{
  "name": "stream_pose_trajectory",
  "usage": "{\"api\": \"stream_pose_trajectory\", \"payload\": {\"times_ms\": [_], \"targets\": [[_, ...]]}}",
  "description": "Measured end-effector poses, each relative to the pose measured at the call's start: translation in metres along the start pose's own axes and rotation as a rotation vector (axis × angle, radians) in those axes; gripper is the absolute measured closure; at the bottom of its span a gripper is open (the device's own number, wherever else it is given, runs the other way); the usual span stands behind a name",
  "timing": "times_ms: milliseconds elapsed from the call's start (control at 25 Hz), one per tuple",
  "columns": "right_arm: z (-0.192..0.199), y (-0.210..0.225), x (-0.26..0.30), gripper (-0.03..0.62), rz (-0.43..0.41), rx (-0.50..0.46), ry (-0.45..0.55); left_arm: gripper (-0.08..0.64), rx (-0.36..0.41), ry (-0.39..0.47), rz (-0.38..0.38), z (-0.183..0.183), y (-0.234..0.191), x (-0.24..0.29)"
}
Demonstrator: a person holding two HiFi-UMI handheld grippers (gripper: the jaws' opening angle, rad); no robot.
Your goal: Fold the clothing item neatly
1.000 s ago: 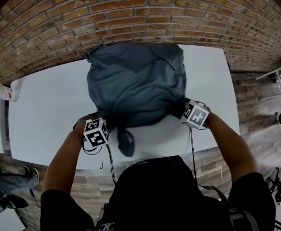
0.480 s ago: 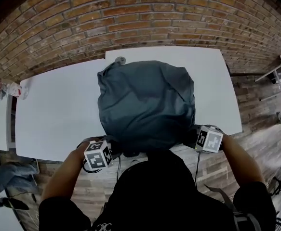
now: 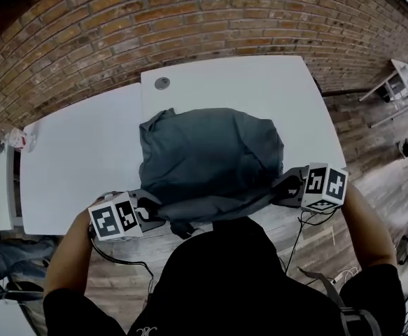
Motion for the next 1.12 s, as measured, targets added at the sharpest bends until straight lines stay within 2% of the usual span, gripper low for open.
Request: {"api": "stream_pose_trajectory", "payload": {"times_ms": [160,240,440,680,800,920,1000,1120], "targets": [[-0.02,0.058,-0.035,0.495,0.093,0.099,0.071,0.436,-0.013,0.0,-0.123,-0.02,-0.06,-0.022],[-0.029,0.093,-0.05,0.495,0.118,0.142,0.089,0.436,-0.031,-0.011,-0.157,-0.029,-0.096,-0.03],[-0.048,0.198,-0.067,0.495,0.132,0.261,0.084,0.436,-0.139,-0.025,-0.18,-0.045,-0.194,-0.033],[-0.043,0.31,-0.039,0.495,0.162,0.401,-0.012,0.437,-0.259,-0.108,-0.208,-0.039,-0.292,0.014],[-0.03,0.344,-0.01,0.495,0.185,0.438,-0.08,0.437,-0.323,-0.169,-0.199,-0.023,-0.32,0.049],[-0.017,0.358,0.022,0.495,0.196,0.418,-0.159,0.437,-0.356,-0.24,-0.203,-0.005,-0.331,0.081],[-0.013,0.361,0.033,0.495,0.202,0.393,-0.171,0.437,-0.365,-0.245,-0.218,0.002,-0.333,0.092],[-0.012,0.362,0.033,0.495,0.216,0.385,-0.131,0.437,-0.356,-0.206,-0.237,0.005,-0.334,0.093]]}}
Point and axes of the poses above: the fingertips, and each gripper's own axes: x forward along the fingers, y to its right, z out of its underside, the point moved 9 cm from there along -x, backward along the fingers, and after that the axes turned 5 degrees about -z, right-handed, at the moved point
